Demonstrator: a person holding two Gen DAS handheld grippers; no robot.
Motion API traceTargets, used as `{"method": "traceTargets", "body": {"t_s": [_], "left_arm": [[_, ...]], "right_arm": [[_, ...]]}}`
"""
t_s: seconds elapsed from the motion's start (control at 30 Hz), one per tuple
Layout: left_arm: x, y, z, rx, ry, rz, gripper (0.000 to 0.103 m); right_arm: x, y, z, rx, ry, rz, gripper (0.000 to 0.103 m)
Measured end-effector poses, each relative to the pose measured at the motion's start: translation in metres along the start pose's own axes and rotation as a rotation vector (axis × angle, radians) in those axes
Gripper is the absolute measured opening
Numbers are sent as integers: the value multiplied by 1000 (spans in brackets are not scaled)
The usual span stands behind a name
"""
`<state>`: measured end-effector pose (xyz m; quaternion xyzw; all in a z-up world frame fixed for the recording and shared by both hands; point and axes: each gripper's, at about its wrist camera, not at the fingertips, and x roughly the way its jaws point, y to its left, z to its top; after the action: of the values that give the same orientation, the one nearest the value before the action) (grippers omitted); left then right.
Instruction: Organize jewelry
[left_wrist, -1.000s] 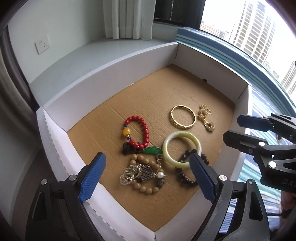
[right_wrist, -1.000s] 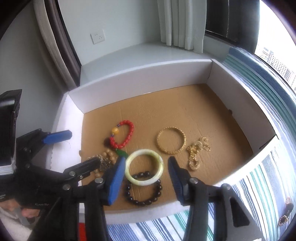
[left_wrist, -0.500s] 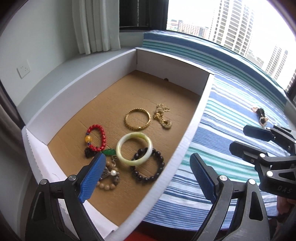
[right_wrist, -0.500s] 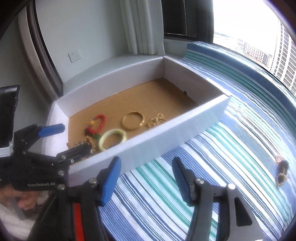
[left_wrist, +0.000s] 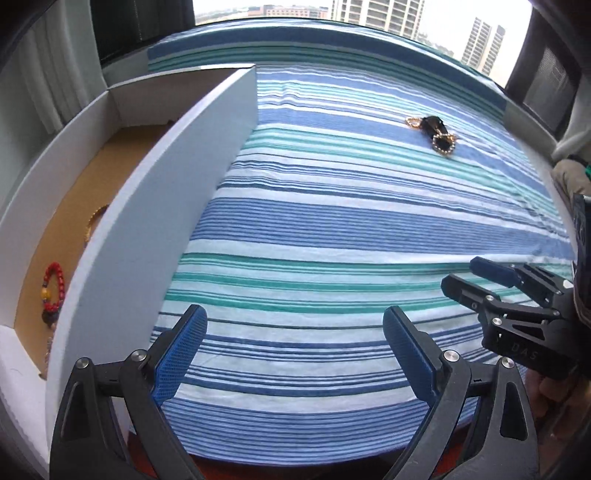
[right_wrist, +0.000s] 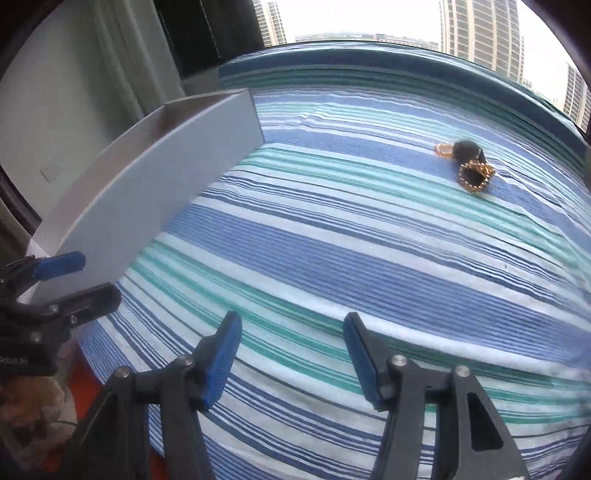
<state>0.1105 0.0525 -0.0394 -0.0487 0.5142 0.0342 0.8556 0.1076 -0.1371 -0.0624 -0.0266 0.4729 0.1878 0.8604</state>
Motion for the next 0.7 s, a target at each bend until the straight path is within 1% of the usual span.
{"method": "traceTargets", "body": {"t_s": [0.13, 0.2, 0.27, 0.37, 0.47, 0.53, 0.63, 0.7], "left_arm": [[15, -33, 3, 69, 30, -14, 97], [19, -43, 4, 88, 39, -25, 97], [21, -50, 3, 102, 40, -31, 97], [25, -51, 3, 105, 44, -25, 97], [28, -44, 1, 79, 57, -21, 97], [33, -36, 3, 53, 67, -19, 97], [37, -24, 4, 21, 75, -7, 97], [41, -17, 5, 0, 83, 0, 97]], "right_arm": [[0, -47, -12, 96, 27, -24, 58], [-3, -66, -9, 132, 29, -23, 58], [-6, -87, 1, 184, 30, -5, 58], [-13, -125, 28, 262, 0, 2, 58], [-11, -162, 72, 282, -70, -77, 58], [2, -186, 103, 282, -88, -117, 58], [31, -222, 142, 321, -110, -184, 58], [53, -244, 158, 384, -101, -179, 58]]}}
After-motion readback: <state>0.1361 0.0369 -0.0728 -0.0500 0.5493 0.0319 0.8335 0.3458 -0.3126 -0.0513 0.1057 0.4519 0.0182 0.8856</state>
